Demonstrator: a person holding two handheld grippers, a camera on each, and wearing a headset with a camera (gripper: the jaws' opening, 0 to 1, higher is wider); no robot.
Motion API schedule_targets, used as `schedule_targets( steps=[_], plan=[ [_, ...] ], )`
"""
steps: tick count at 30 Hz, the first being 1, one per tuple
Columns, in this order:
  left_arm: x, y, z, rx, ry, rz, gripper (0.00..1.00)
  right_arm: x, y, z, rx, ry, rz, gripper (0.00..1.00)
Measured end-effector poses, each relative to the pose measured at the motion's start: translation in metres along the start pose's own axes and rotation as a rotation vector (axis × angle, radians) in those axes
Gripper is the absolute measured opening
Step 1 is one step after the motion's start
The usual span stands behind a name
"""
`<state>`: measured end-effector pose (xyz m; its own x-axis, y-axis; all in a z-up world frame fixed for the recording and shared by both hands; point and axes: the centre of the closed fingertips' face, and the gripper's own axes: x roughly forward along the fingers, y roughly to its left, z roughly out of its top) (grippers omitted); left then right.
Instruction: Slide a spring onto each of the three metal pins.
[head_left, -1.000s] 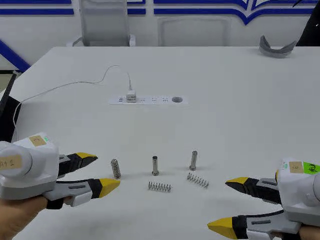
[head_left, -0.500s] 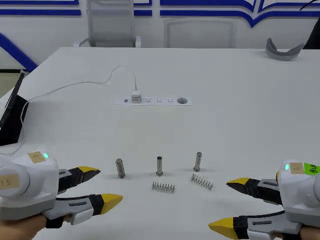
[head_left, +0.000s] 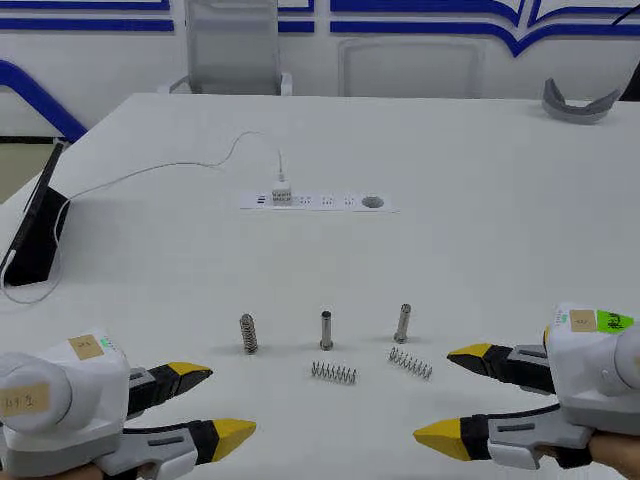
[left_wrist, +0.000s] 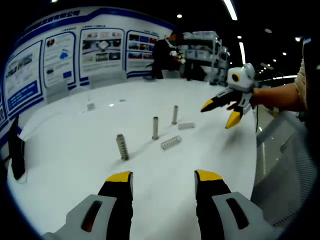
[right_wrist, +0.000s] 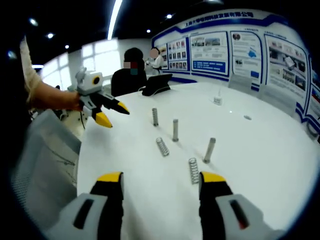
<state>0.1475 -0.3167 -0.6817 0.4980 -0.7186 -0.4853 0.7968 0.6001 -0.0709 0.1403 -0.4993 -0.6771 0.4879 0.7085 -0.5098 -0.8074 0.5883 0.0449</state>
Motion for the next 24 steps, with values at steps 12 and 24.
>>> schedule_targets(
  steps=[12, 24],
  plan=[
    [-0.002, -0.005, -0.001, 0.006, 0.009, -0.007, 0.49, 0.025, -0.004, 0.013, -0.059, 0.007, 0.032, 0.50],
    [0.002, -0.012, -0.001, 0.012, 0.013, -0.025, 0.47, 0.056, -0.005, 0.016, -0.094, 0.034, 0.062, 0.33]
  ],
)
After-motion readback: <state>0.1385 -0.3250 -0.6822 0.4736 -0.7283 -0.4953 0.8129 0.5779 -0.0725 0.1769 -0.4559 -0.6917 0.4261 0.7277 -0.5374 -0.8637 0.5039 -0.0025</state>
